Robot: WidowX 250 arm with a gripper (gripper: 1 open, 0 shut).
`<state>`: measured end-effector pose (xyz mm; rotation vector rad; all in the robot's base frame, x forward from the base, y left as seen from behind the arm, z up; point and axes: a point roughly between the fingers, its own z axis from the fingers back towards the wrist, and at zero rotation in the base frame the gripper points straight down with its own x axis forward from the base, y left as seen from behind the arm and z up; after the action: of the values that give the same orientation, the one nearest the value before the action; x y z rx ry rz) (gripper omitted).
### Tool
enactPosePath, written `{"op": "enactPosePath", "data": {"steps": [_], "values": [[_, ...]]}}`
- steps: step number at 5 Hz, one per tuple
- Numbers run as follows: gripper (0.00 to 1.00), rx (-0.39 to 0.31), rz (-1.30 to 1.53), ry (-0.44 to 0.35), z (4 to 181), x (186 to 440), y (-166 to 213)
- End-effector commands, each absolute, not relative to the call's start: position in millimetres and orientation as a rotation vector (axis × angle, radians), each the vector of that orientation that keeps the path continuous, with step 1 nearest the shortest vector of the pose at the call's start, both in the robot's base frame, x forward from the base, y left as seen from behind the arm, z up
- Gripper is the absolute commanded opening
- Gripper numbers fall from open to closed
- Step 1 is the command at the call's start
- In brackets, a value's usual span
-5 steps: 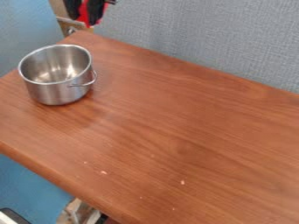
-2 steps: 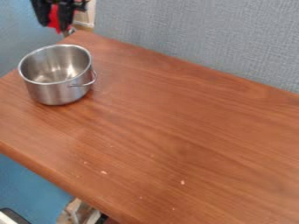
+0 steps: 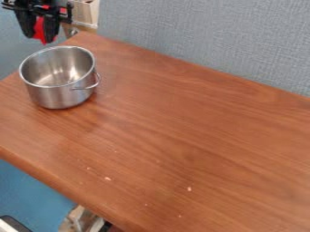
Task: Put the red object in the metal pot
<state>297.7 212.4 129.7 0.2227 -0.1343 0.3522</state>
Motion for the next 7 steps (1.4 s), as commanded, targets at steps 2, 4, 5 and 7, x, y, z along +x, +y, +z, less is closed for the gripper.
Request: {"op": "enactPosePath", "data": {"steps": [2,4,5,7], "values": [[0.00,0.258,0.433,-0.163,136.0,293,227],[0.00,0.264,0.479,-0.149,127.7,293,236],[0.00,0.266,0.496,-0.144,123.5,294,239],[0.00,0.271,0.528,-0.132,114.3,297,247]]}}
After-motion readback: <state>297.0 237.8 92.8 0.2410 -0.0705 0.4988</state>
